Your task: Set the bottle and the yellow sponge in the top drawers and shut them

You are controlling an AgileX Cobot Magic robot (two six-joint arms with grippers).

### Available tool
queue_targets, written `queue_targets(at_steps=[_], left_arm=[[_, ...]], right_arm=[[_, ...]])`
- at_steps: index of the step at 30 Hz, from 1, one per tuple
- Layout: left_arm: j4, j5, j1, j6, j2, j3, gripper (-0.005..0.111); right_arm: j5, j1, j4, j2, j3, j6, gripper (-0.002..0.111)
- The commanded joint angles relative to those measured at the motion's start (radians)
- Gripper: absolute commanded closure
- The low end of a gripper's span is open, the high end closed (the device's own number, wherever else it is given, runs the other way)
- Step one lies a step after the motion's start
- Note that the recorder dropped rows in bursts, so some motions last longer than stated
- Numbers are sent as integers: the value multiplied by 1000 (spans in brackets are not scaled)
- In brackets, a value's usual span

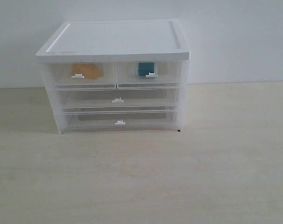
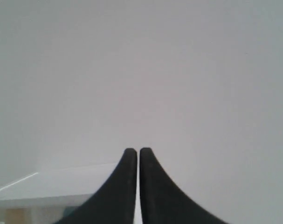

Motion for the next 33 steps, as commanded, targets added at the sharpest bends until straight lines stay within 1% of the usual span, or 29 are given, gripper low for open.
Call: queue_targets(at_steps=[1, 2, 3, 7, 9, 33], left_arm=[[-10, 1, 2, 1, -2, 4, 103], [-6, 1, 2, 1, -2, 4, 103], [-6, 1, 2, 1, -2, 4, 103], [-6, 1, 2, 1, -2, 4, 103], [-6, 1, 2, 1, -2, 4, 103], [-6, 1, 2, 1, -2, 4, 103]], right_arm=[[-9, -55, -44, -11, 120, -33, 108], [-7, -55, -46, -11, 150, -44, 108], [143, -55, -59, -11, 150, -64, 108], [399, -55, -151, -11, 150, -84, 108], [513, -55, -150, -11, 150, -78, 108], [517, -55, -147, -11, 150, -66, 108]])
